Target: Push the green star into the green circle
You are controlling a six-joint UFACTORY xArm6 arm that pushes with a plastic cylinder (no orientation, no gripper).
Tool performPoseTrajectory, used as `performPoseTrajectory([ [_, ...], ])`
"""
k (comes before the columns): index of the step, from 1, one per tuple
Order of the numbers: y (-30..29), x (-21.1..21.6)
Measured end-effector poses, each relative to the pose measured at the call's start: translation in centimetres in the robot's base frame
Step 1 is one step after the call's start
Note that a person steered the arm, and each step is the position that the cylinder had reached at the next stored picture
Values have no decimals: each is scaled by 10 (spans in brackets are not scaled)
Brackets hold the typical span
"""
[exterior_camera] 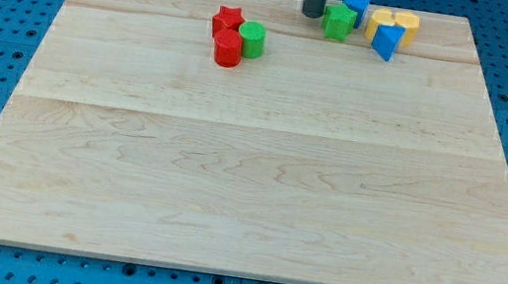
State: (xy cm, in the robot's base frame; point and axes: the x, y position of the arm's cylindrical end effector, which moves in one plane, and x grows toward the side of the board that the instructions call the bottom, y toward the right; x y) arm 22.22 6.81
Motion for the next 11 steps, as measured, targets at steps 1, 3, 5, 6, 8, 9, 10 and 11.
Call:
performPoseTrajectory([
  [1,20,0],
  [3,40,39],
  [5,41,112],
  [6,74,128],
  [8,159,86],
  [9,129,71],
  [10,73,70],
  [11,41,70],
])
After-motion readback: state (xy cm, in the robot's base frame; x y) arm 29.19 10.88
